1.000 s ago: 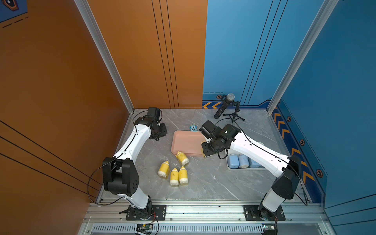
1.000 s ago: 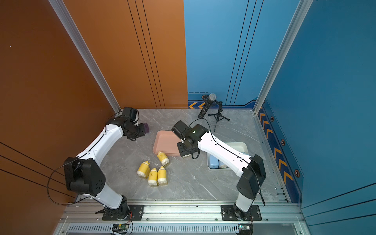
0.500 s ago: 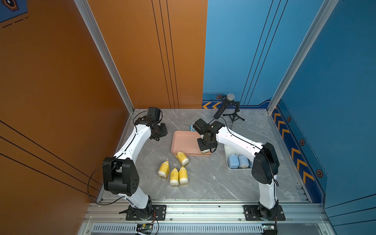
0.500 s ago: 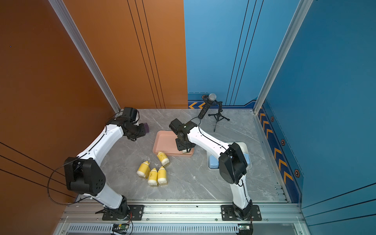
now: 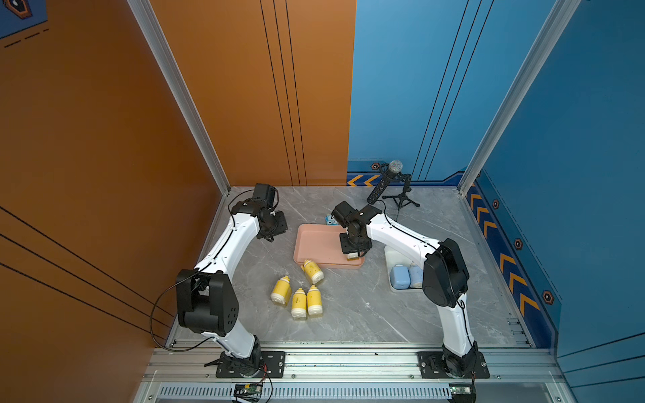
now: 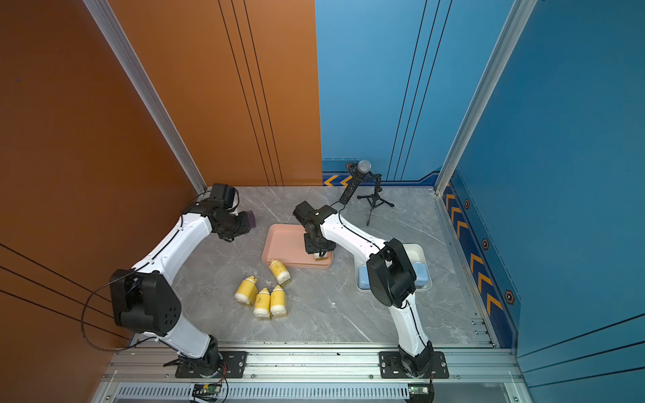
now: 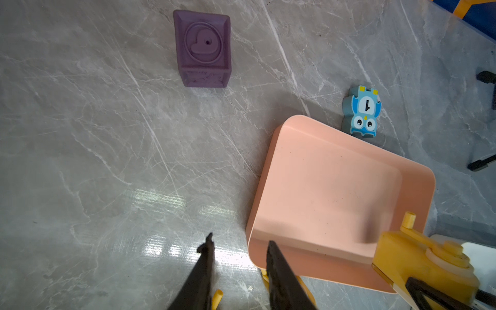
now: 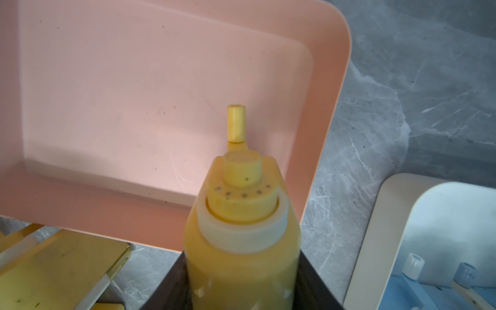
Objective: Place the pencil sharpeners by color into the storage box
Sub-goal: Place the pencil sharpener in the storage box.
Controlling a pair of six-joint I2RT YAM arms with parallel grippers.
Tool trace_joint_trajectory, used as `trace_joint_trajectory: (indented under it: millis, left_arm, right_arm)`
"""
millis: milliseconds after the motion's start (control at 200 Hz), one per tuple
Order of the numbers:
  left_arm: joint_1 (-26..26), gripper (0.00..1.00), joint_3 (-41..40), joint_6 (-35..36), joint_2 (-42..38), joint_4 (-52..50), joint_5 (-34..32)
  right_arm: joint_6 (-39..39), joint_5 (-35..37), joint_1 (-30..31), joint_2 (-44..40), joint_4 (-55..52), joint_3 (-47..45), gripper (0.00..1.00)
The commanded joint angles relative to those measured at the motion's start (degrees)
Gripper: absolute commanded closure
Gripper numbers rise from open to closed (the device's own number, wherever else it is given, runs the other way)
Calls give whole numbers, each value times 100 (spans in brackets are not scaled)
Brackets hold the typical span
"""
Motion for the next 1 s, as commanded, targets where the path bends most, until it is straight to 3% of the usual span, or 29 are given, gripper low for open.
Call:
trace_joint_trajectory:
  millis: [0,535,996]
  left_arm:
    - [-22,66,-68,-58,62,3,118]
    - [4,66,-59,-65,16,6,205]
    - [5,66,-58,-66,2,5,217]
  right_arm:
    - [264,105,-66,23,25,51,66]
    - [279,169,-572,-362,-9,-817,66]
    - [231,-3,-702,-333,-46,-894,64]
